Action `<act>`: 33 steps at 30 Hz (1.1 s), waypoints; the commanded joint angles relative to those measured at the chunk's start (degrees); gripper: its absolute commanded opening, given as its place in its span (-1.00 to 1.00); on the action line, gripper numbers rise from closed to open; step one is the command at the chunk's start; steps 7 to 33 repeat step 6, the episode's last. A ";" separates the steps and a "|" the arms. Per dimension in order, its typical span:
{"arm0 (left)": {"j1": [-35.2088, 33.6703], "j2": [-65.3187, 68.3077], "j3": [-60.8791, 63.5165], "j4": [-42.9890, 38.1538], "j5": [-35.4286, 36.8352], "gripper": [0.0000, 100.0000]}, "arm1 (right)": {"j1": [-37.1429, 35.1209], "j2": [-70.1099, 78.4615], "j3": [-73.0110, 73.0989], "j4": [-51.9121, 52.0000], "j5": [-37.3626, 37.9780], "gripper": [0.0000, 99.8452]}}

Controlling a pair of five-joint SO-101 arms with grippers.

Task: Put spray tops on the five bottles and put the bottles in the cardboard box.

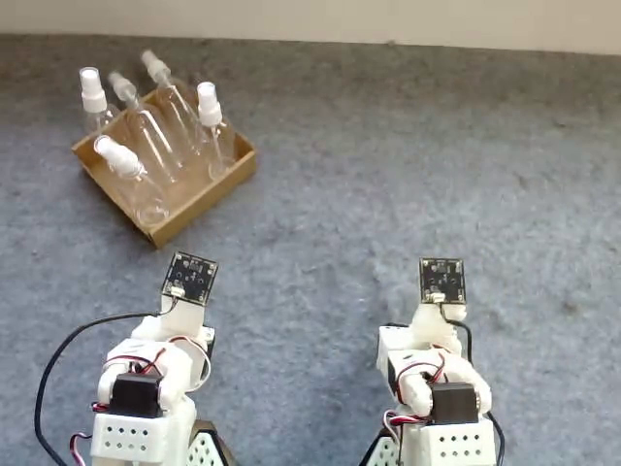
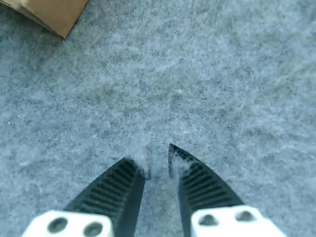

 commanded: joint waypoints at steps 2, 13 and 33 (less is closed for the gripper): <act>0.66 -0.13 1.19 0.35 -0.18 -0.99 | -0.57 -0.66 8.66 0.40 -0.62 -0.96; 0.66 -0.13 1.19 0.35 -0.18 -0.99 | -0.57 -0.66 8.66 0.40 -0.62 -0.96; 0.66 -0.13 1.19 0.35 -0.18 -0.99 | -0.57 -0.66 8.66 0.40 -0.62 -0.96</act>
